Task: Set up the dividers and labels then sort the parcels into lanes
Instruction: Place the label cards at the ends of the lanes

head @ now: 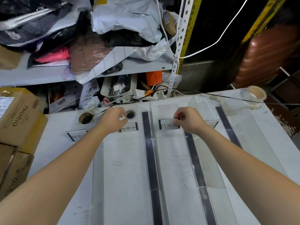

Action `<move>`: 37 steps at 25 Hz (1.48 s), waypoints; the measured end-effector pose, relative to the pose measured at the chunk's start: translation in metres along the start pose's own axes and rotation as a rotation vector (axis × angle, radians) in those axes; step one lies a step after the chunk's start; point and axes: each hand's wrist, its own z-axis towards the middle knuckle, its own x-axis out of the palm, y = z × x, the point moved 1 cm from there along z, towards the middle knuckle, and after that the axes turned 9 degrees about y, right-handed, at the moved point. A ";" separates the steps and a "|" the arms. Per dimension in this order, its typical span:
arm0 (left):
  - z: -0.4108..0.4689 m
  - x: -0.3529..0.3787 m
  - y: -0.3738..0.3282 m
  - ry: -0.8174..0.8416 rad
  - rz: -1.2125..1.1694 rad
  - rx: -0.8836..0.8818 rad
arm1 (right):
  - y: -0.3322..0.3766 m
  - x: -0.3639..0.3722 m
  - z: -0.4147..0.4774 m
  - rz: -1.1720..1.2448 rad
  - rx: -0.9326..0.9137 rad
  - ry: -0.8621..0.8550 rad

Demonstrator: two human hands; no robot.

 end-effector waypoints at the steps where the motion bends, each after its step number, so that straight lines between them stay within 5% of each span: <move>1: 0.000 -0.001 0.001 0.001 0.017 -0.006 | -0.002 0.003 0.003 -0.005 0.003 0.003; 20: -0.031 -0.007 -0.008 -0.009 0.155 -0.011 | -0.021 0.026 0.014 -0.110 0.095 0.050; 37: -0.160 -0.076 -0.023 -0.074 0.385 -0.057 | 0.142 -0.001 -0.098 -0.511 -0.111 -0.121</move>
